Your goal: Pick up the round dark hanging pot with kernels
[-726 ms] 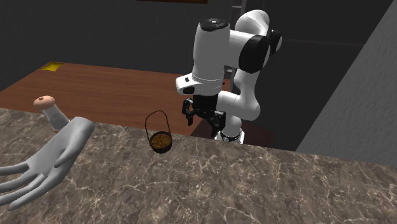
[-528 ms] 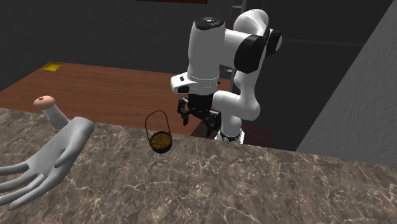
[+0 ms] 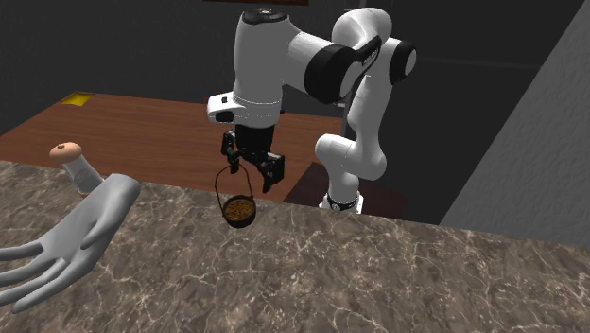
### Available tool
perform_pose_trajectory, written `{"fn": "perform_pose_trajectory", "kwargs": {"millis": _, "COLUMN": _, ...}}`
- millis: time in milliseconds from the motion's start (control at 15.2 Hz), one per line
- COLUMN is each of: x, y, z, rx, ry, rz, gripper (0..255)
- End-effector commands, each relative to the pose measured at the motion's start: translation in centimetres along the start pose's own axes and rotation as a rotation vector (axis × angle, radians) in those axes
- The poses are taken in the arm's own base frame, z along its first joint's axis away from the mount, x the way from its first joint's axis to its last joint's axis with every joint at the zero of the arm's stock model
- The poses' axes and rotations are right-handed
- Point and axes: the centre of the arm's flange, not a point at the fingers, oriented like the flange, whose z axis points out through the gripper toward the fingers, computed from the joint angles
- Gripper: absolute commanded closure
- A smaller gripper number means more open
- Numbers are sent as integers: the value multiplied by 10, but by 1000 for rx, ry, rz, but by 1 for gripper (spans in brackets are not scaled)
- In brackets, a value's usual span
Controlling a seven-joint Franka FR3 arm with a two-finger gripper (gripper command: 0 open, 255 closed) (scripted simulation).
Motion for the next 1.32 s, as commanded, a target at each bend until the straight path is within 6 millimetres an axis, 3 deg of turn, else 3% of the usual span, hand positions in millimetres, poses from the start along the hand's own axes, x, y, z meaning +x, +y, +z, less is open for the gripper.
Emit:
{"fn": "perform_pose_trajectory", "kwargs": {"millis": 0, "x": 12, "y": 20, "z": -5, "rx": -22, "ry": 9, "rz": -1, "gripper": 0}}
{"fn": "perform_pose_trajectory", "kwargs": {"millis": 330, "x": 35, "y": 63, "z": -15, "rx": -64, "ry": 28, "rz": -2, "gripper": 0}}
{"fn": "perform_pose_trajectory", "kwargs": {"millis": 792, "x": 29, "y": 59, "z": 24, "rx": -64, "ry": 28, "rz": -2, "gripper": 0}}
{"fn": "perform_pose_trajectory", "kwargs": {"millis": 924, "x": 29, "y": 59, "z": 24, "rx": -64, "ry": 28, "rz": -2, "gripper": 0}}
{"fn": "perform_pose_trajectory", "kwargs": {"millis": 990, "x": 28, "y": 59, "z": 24, "rx": -64, "ry": 28, "rz": -2, "gripper": 255}}
{"fn": "perform_pose_trajectory", "kwargs": {"millis": 1254, "x": 28, "y": 59, "z": 23, "rx": -64, "ry": 28, "rz": -2, "gripper": 255}}
